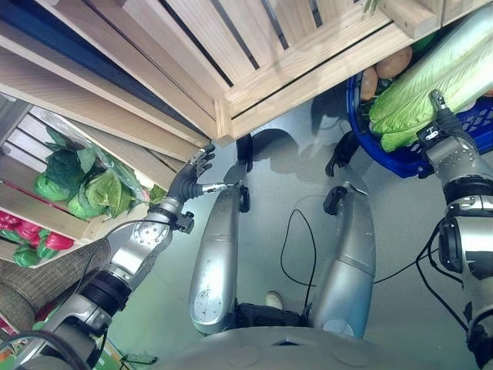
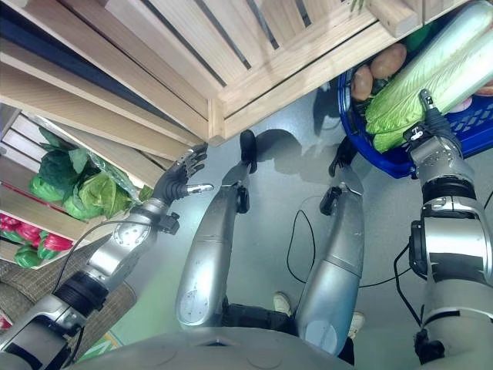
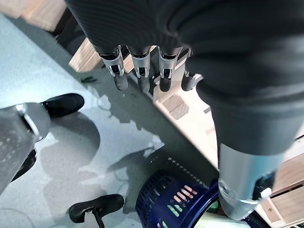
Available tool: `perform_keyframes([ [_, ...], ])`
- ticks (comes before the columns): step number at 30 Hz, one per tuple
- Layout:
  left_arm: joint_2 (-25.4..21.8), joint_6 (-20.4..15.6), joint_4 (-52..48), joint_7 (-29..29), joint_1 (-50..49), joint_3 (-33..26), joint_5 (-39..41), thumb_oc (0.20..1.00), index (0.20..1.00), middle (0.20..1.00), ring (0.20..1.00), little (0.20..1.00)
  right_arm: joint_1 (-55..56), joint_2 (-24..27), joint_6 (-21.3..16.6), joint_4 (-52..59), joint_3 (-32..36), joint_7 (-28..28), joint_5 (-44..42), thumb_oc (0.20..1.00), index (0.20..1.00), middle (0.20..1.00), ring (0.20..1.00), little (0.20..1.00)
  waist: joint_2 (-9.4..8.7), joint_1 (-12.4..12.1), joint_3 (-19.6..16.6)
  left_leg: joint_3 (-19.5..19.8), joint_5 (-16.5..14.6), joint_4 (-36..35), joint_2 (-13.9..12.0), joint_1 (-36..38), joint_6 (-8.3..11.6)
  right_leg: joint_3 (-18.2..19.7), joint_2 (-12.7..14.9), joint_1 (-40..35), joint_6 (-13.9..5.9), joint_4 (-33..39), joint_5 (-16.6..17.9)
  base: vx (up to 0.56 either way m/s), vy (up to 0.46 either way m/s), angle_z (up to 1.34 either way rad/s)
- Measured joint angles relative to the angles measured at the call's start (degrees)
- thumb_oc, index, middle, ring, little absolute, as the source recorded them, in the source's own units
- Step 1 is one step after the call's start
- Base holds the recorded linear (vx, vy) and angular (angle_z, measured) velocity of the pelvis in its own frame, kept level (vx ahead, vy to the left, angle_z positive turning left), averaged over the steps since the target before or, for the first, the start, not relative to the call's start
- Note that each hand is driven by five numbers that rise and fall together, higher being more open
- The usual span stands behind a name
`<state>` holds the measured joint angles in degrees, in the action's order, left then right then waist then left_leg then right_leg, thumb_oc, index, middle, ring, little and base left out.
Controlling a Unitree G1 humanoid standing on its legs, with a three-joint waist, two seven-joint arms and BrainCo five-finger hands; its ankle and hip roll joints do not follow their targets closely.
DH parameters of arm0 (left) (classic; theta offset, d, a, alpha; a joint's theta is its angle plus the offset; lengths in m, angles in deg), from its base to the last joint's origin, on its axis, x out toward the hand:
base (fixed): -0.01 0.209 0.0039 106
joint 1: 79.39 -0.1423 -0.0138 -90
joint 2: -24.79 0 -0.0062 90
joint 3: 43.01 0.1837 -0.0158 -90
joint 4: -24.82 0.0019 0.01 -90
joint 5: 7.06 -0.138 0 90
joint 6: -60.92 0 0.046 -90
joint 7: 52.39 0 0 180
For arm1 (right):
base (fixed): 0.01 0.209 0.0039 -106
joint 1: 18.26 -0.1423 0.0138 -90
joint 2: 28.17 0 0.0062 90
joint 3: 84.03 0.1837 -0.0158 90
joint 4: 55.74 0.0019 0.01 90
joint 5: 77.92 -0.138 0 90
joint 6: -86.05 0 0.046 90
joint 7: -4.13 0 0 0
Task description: Pick up fruits and vegetables into the basket
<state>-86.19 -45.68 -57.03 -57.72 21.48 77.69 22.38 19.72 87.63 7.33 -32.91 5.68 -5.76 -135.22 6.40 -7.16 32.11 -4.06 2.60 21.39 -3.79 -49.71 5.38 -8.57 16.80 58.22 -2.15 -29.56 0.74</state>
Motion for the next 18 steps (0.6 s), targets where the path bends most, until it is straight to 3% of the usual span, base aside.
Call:
perform_keyframes([
  [2, 0.0, 0.1, -0.1, 0.0, 0.3, 0.0, -0.1, 1.0, 1.0, 1.0, 1.0, 1.0, -0.5, 0.2, 0.6, -1.5, 0.0, 1.9, -0.2, 0.2, 0.2, 0.2, 0.2, 0.2, 0.0, -0.1, 0.0, 0.2, -0.3, 0.8, 0.1, -0.8, -0.05, 0.0, 0.2, 0.6, -0.02, -0.5, 0.0, 0.0, -0.015, 0.02],
  [3, 0.0, 0.1, -0.1, 0.0, 0.4, 0.0, -0.1, 1.0, 1.0, 1.0, 1.0, 1.0, -0.6, 0.2, 0.9, -1.7, 0.0, 2.3, -0.2, 0.517, 0.517, 0.517, 0.517, 0.517, 0.0, -0.1, 0.0, 0.3, -0.3, 1.0, 0.0, -1.0, -0.05, 0.0, 0.2, 0.7, -0.02, -0.6, 0.0, 0.0, 0.0, 0.0],
  [4, 0.0, 0.1, -0.1, 0.0, 0.6, 0.1, -0.1, 1.0, 1.0, 1.0, 1.0, 1.0, -0.7, 0.2, 1.6, -2.3, 0.0, 3.0, -0.2, 1.0, 1.0, 1.0, 1.0, 1.0, 0.0, -0.1, 0.0, 0.4, -0.4, 1.4, 0.0, -1.1, -0.08, 0.0, 0.2, 0.7, 0.0, -0.6, 0.0, 0.0, 0.0, 0.0],
  [10, 0.0, 0.2, -0.6, 0.5, 1.0, 1.0, -0.1, 1.0, 1.0, 1.0, 1.0, 1.0, 0.1, -0.5, -0.6, -3.7, 0.0, 0.3, -0.3, 1.0, 1.0, 1.0, 1.0, 1.0, 0.0, -0.7, 0.0, 0.4, -0.7, 2.4, 0.2, -1.1, -0.24, 0.1, 0.4, 0.1, 0.08, -0.6, 0.1, -0.01, 0.034, 0.0],
  [18, 0.2, -1.3, 0.1, 0.7, -0.3, 1.0, -0.1, 1.0, 1.0, 1.0, 1.0, 1.0, 5.2, -2.3, -18.1, 2.1, 3.1, -19.2, 10.7, 1.0, 1.0, 1.0, 1.0, 1.0, 0.0, -0.1, 0.0, -0.3, -1.6, 1.5, 0.0, 5.5, -1.09, -0.1, -0.4, -8.2, -1.0, 4.5, 2.1, -0.03, 0.127, -0.05],
])
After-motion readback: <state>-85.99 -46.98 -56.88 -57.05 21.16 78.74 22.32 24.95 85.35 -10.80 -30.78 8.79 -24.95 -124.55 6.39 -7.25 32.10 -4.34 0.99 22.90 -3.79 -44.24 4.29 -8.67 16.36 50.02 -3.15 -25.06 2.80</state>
